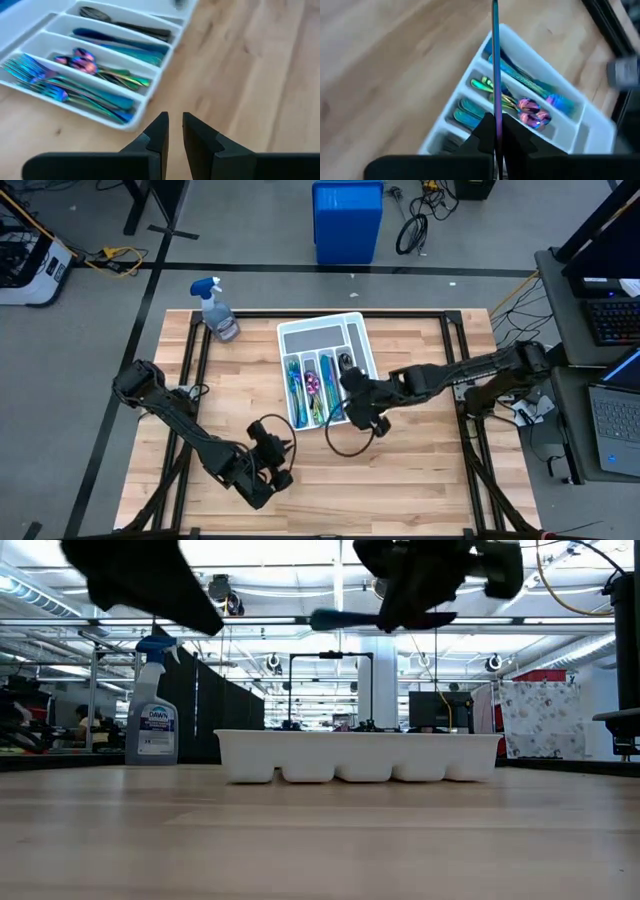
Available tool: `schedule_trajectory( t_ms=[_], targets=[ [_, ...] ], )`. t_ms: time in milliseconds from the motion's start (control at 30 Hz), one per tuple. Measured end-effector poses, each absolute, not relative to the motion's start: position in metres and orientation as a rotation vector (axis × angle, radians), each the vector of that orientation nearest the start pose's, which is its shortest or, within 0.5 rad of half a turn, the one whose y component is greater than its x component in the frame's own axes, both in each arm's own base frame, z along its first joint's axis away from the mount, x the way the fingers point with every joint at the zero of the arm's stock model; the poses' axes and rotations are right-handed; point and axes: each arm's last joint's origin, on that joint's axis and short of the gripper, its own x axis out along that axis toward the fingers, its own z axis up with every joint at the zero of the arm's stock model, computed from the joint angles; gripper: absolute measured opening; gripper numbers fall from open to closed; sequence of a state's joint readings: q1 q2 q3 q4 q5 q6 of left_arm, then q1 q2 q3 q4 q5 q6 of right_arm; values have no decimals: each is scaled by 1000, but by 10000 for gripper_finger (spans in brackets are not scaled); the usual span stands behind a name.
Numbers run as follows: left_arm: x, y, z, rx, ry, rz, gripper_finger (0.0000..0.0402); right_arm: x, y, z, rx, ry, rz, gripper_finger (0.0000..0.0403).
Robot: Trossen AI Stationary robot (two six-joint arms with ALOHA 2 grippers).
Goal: Sort silverware
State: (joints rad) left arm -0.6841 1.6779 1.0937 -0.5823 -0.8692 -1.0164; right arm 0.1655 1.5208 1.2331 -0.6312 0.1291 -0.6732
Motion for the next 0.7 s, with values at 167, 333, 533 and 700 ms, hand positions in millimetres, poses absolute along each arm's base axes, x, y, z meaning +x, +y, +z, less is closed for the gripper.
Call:
schedule_trajectory(
  t_ms=[167, 333, 533, 700],
  targets=[
    [270, -175, 217, -172, 586, 562, 41, 317, 36, 272, -887, 893, 406, 0],
    [285, -165, 224, -117, 554, 550, 66, 319, 35, 272, -862, 884, 403, 0],
    [306, -152, 227, -3, 526, 519, 166, 321, 34, 273, -760, 875, 340, 0],
    [321, -150, 219, 175, 533, 488, 214, 321, 35, 273, -687, 884, 311, 0]
  ],
)
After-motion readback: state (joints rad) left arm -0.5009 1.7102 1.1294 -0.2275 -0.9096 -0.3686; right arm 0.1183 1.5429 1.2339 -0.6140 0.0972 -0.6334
